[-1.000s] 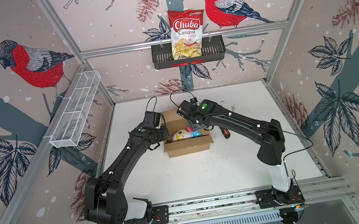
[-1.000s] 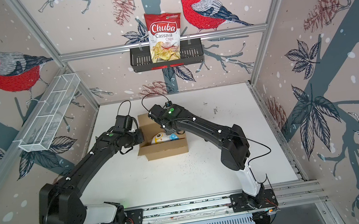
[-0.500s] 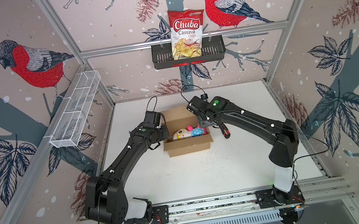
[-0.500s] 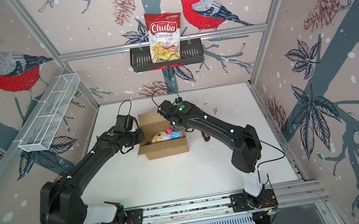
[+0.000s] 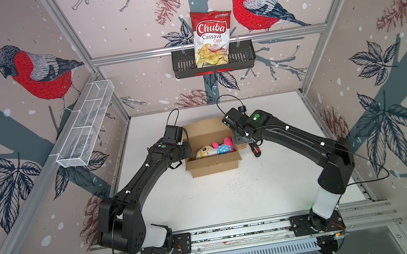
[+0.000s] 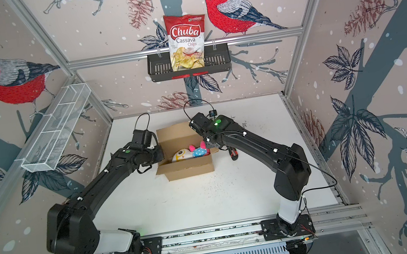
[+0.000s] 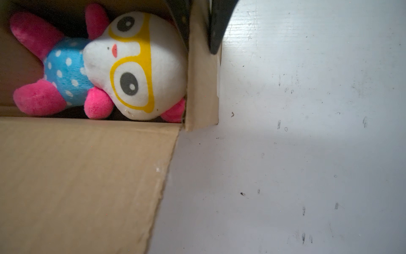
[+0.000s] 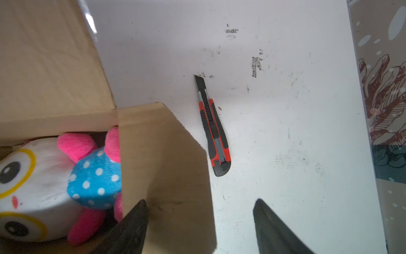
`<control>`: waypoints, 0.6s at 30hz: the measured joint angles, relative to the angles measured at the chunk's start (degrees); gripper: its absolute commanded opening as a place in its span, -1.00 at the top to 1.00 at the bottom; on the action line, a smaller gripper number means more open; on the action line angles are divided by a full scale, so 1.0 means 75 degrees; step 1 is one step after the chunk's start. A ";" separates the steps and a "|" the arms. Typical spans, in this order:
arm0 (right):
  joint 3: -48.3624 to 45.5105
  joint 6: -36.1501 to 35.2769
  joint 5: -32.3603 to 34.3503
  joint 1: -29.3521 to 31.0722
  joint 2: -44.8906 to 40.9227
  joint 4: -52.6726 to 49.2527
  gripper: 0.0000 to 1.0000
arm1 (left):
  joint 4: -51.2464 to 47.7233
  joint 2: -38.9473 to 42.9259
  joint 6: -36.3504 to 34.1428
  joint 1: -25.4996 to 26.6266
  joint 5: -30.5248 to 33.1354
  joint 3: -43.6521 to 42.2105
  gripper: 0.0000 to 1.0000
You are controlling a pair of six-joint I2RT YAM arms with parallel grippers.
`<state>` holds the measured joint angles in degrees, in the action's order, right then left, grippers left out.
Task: Unpack the express box
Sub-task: 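Move the open right gripper over the box above the plush toy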
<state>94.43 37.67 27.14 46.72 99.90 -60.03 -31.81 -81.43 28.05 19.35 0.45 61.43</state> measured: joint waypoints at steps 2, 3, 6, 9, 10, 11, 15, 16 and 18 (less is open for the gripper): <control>-0.0248 -0.0006 -0.0105 -0.0117 -0.0108 0.0175 -0.44 | -0.0035 -0.0017 -0.0003 0.0000 0.0023 0.0029 0.72; -0.0376 -0.0029 -0.0169 -0.0166 -0.0157 0.0256 -0.43 | -0.0044 -0.0029 -0.0003 0.0000 0.0041 0.0041 0.72; -0.0787 -0.0105 -0.0428 -0.0259 -0.0286 0.0624 -0.42 | -0.0061 -0.0035 -0.0006 0.0003 0.0093 0.0055 0.72; -0.1061 -0.0294 -0.0801 -0.0230 -0.0347 0.1043 -0.42 | -0.0087 -0.0032 -0.0006 0.0003 0.0143 0.0058 0.72; -0.1122 -0.0420 -0.0912 -0.0230 -0.0356 0.1174 -0.42 | -0.0093 -0.0026 -0.0006 0.0003 0.0146 0.0058 0.72; -0.1177 -0.0443 -0.1020 -0.0230 -0.0358 0.1317 -0.42 | -0.0108 -0.0026 -0.0006 0.0003 0.0152 0.0061 0.73; -0.1376 -0.0717 -0.1443 -0.0233 -0.0364 0.1862 -0.41 | -0.0140 -0.0026 -0.0125 0.0003 0.0204 0.0070 0.73; -0.1431 -0.0822 -0.1536 -0.0236 -0.0370 0.1964 -0.40 | -0.0143 -0.0026 -0.0128 0.0003 0.0242 0.0070 0.73; -0.1612 -0.0868 -0.1792 -0.0265 -0.0396 0.2232 -0.40 | -0.0149 -0.0038 -0.0146 0.0003 0.0326 0.0082 0.73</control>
<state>82.35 31.16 13.69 44.73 96.92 -43.29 -32.93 -81.71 26.96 19.38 2.90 62.04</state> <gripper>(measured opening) 0.703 0.133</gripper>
